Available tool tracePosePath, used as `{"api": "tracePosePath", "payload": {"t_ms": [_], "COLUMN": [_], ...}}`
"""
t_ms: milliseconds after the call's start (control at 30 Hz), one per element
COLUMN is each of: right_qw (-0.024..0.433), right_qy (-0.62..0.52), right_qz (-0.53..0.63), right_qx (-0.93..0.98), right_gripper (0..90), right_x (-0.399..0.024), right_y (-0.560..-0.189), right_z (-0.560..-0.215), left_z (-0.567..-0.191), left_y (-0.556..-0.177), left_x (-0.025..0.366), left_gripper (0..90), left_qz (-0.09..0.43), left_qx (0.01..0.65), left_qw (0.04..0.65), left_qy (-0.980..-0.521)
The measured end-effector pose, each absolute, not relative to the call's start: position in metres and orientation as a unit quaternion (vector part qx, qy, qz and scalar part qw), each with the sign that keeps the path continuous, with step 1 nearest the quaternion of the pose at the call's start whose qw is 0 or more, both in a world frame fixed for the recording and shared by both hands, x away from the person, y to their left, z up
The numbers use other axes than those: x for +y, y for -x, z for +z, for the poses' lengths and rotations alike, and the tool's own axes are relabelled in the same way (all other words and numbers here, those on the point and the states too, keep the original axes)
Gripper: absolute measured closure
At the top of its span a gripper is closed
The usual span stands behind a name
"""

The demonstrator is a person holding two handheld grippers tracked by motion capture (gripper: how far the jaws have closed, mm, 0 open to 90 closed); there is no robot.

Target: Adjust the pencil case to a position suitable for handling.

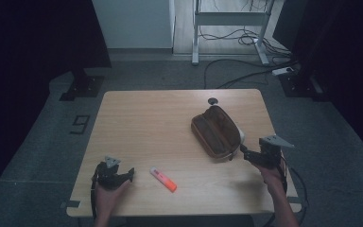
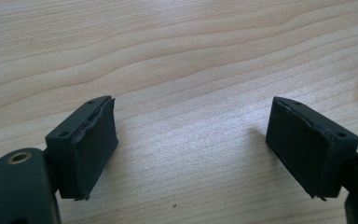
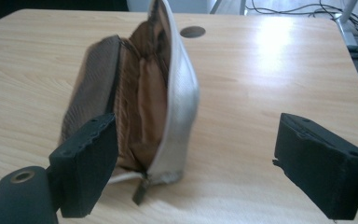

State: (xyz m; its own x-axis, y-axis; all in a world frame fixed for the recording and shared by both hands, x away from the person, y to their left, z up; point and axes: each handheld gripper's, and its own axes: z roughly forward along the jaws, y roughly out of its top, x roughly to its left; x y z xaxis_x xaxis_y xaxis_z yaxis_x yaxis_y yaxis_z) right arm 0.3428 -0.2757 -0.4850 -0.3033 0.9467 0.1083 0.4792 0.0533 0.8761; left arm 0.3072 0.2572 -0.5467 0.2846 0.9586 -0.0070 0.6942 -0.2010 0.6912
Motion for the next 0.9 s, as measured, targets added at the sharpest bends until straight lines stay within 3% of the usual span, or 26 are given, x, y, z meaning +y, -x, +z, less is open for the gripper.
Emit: {"api": "tracePosePath", "payload": {"t_ms": [900], "right_qw": [0.248], "right_qy": [-0.531], "right_qz": [0.433], "right_qx": [0.685], "right_gripper": [17.4], "right_x": [-0.249], "right_y": [-0.397], "right_z": [-0.487], "left_z": [-0.547], "left_y": [-0.307], "left_x": [0.257], "left_gripper": [16.2], "left_qz": [0.22], "left_qx": [0.556], "left_qw": [0.3], "left_qy": [-0.743]}}
